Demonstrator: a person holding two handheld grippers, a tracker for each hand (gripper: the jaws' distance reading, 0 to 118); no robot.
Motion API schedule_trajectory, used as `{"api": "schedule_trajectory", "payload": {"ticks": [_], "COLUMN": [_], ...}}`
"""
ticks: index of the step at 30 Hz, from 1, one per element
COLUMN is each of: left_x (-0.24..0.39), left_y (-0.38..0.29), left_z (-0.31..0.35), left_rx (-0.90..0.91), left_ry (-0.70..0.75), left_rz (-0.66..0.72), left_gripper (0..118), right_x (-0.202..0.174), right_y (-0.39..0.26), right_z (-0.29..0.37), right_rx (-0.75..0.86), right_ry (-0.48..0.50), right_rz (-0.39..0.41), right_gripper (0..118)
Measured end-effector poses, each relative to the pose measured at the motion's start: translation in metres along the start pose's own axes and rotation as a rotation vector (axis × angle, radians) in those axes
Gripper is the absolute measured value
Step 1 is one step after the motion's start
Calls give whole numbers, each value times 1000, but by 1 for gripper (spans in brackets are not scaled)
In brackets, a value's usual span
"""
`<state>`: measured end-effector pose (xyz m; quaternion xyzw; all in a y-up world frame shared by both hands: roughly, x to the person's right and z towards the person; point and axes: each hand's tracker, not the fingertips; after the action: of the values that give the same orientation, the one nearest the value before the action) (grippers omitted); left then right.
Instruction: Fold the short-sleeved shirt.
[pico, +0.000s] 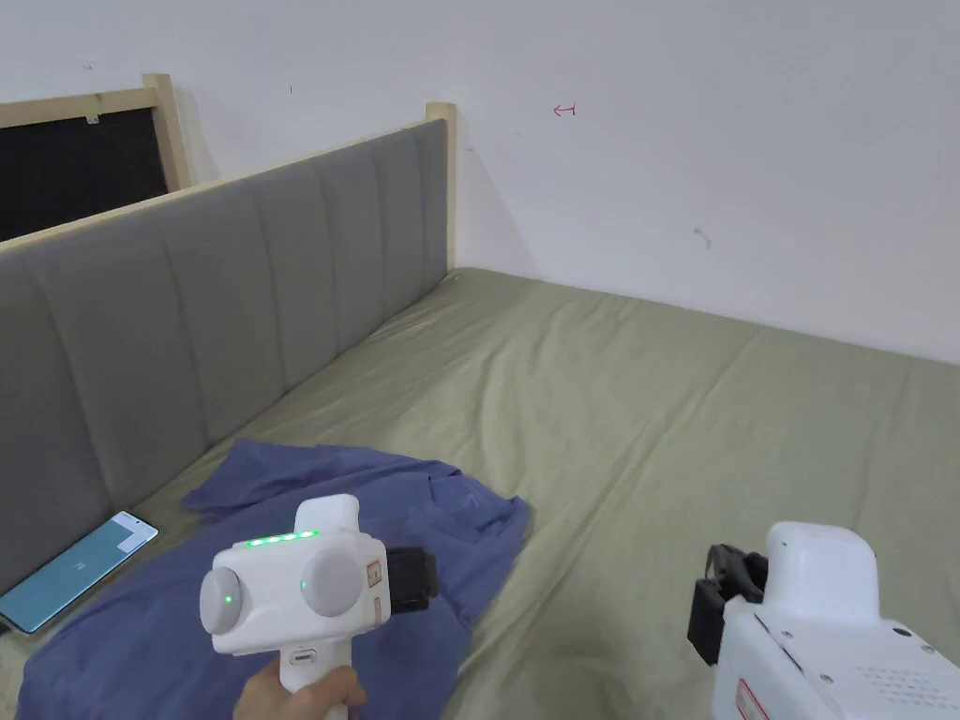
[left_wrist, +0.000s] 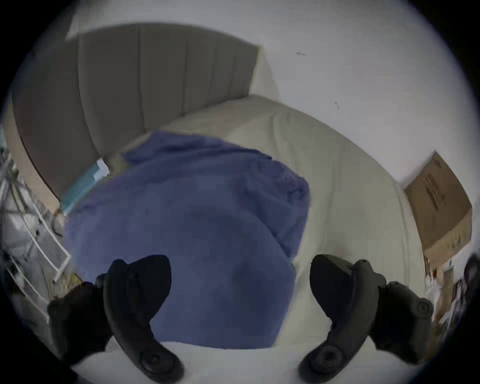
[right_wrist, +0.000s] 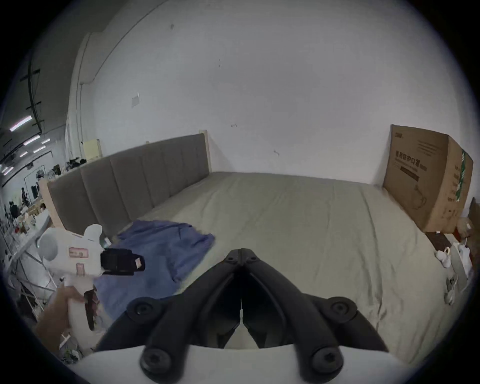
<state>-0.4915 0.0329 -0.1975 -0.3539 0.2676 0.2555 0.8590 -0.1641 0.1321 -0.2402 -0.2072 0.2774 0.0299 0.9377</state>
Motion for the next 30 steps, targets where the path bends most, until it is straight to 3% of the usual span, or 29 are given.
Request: {"api": "schedule_trajectory", "payload": {"ticks": [2,9,12,14,16,19,20,21,23,24,25,30], "left_x": [4,21,28,31,32,24,23,22,15,8,6,30], "left_y": [5,33,21,6,15,15,16,19,24,28,32,47], "left_z": [-20,-95,-134,-138,-123,-112,-108,-102,-92,-88,-84,-52], "left_rx": [-84,-153,-312,-235,-230,-198,-197,-190,-174,-202,-223,-168], "left_ry": [88,77,119,154,150,180,182,208,280,152,144,137], "left_rz": [-21,-74,-139,-230,-165,-181,-187,-189,-166,-84,-64,-159], "left_gripper": [111,111,108,109,95,59,42,9,6,6,6,6], "right_x": [6,25,29,30,32,35,37,40,45,48,51,74], "right_y": [-3,-17,-22,-25,-27,-27,-27,-26,-25,-24,-23,-17], "right_z": [-13,-49,-58,-61,-60,-61,-59,-55,-49,-46,-43,-25], "right_rx": [-37,-126,-153,-170,-178,-193,-194,-192,-183,-177,-175,-136], "right_ry": [-25,-53,-62,-58,-60,-66,-65,-67,-70,-80,-91,-100], "right_rz": [6,-56,-55,-56,-55,-67,-76,-88,-97,-98,-102,-190], "right_gripper": [0,0,0,0,0,0,0,0,0,0,0,0]}}
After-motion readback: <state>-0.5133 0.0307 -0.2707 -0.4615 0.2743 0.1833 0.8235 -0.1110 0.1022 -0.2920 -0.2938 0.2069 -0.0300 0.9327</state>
